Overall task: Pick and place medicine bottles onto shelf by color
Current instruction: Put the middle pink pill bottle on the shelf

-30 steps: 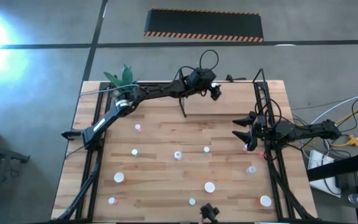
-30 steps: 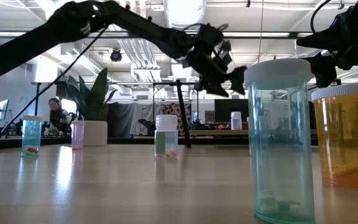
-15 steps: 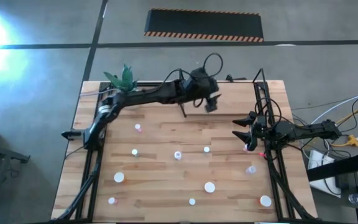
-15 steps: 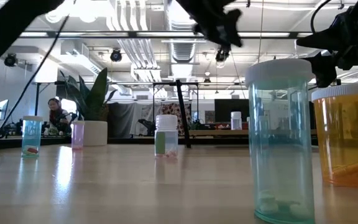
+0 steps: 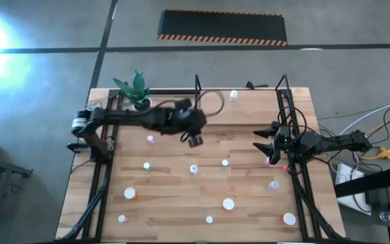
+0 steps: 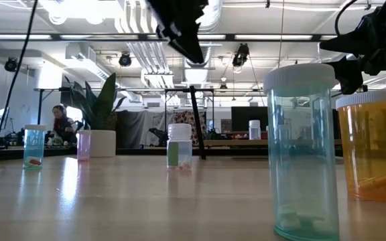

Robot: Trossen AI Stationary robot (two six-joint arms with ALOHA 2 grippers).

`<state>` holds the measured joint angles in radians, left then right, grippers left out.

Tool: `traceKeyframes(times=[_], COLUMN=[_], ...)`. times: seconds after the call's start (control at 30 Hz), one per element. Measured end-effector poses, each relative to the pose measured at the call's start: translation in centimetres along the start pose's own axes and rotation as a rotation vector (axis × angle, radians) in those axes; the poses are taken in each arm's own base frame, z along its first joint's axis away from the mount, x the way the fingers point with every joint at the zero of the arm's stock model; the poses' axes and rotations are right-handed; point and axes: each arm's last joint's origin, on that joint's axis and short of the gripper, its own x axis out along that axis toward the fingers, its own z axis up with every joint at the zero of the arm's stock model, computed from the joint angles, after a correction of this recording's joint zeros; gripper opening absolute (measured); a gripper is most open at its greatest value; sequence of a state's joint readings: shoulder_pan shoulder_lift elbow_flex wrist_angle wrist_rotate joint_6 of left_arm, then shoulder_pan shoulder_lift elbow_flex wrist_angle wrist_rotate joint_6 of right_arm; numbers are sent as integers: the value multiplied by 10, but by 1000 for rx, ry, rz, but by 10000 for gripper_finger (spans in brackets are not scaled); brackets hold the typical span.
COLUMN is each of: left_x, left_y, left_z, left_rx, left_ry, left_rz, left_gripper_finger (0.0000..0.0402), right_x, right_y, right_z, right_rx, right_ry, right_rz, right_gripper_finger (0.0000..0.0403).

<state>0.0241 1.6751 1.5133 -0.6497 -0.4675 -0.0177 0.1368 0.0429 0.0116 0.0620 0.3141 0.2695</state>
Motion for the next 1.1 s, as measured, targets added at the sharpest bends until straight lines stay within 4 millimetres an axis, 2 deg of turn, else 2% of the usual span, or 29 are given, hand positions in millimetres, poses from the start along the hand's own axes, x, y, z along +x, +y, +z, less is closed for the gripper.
traceKeyframes(times=[0.07,0.23,0.33,0.47,0.53,0.83,1.1], left_x=[3,9,11,17,20,20,18], left_y=[-12,-34,-39,-41,-42,-45,-44], left_z=[-20,-64,-82,-101,-105,-110,-105], left_rx=[-20,-100,-146,-142,-104,-78,-78], left_ry=[-80,-312,-441,-519,-533,-537,-586], left_rz=[-22,-107,-153,-172,-163,-172,-158], left_gripper_finger=[134,124,123,123,123,123,123], right_x=[0,0,0,0,0,0,-2], right_y=[0,0,0,0,0,2,4], right_z=[0,0,0,0,0,8,18], right_rx=[-34,-306,-422,-527,-474,53,191], right_ry=[0,0,-1,-2,-5,-85,-181], right_rz=[0,0,0,0,1,24,61], right_gripper_finger=[283,283,283,283,283,283,283])
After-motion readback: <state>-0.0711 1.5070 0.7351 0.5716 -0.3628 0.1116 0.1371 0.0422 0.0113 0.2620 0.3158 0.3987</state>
